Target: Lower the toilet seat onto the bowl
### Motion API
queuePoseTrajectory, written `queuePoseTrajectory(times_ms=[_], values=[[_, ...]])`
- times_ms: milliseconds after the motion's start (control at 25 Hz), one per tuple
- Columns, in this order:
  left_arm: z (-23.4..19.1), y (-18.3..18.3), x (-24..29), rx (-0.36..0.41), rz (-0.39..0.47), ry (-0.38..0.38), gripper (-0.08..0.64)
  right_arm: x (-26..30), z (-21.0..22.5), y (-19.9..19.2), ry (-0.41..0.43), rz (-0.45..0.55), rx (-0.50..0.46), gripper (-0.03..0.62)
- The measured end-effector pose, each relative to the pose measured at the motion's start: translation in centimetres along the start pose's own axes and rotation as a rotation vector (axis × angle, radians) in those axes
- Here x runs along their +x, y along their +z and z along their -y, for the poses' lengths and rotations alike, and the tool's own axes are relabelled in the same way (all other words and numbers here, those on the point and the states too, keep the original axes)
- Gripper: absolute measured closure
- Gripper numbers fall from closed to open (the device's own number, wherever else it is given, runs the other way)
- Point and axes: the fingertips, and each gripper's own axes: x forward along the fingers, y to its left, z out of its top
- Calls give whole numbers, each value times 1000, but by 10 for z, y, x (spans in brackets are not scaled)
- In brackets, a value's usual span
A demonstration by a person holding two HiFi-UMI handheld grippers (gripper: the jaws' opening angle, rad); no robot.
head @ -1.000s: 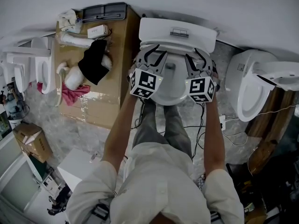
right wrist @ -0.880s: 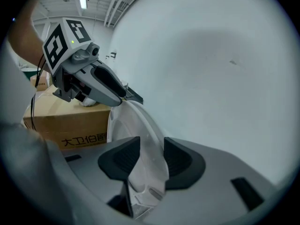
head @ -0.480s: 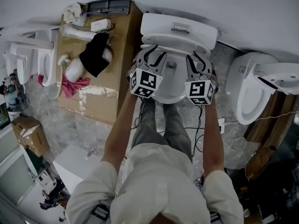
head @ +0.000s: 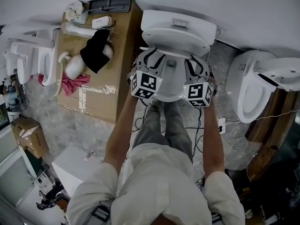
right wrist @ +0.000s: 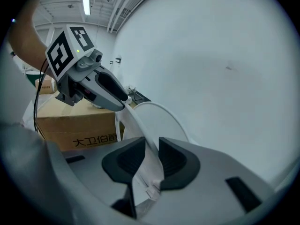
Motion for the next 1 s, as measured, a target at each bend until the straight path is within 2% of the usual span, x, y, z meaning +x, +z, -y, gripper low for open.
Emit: queuePoseTrajectory(times_ms=[640, 1000], values=[[33, -39, -35, 5, 15, -83, 393, -30, -46, -23, -31, -69, 26, 483], [54, -65, -53, 18, -3, -112, 391, -45, -76, -41, -31, -107, 36, 476]])
